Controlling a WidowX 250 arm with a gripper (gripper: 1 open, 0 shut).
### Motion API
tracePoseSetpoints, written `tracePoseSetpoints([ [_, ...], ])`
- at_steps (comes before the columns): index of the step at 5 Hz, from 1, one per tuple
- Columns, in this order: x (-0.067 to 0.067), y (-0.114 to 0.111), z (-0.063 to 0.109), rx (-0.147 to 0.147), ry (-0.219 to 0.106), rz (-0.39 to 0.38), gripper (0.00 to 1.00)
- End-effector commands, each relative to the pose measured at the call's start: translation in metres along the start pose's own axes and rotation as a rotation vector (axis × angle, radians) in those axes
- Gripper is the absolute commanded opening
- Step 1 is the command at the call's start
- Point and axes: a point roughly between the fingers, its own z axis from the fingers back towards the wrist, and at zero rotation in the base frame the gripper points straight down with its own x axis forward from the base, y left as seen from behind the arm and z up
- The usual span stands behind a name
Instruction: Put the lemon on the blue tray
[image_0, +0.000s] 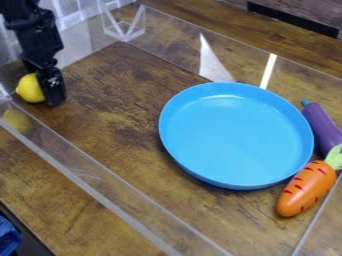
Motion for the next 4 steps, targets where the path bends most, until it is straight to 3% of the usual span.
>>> tracePoseSetpoints([
  [1, -0.005, 0.013, 0.017, 0.062, -0.018, 0.024, 0.00],
  [2, -0.001, 0.009, 0.014, 0.066, -0.007, 0.018, 1.00],
  [3, -0.001, 0.003, 0.019, 0.064, -0.004, -0.009, 0.00],
  [4, 0.001, -0.005, 0.031, 0.065, -0.002, -0.037, 0.00],
])
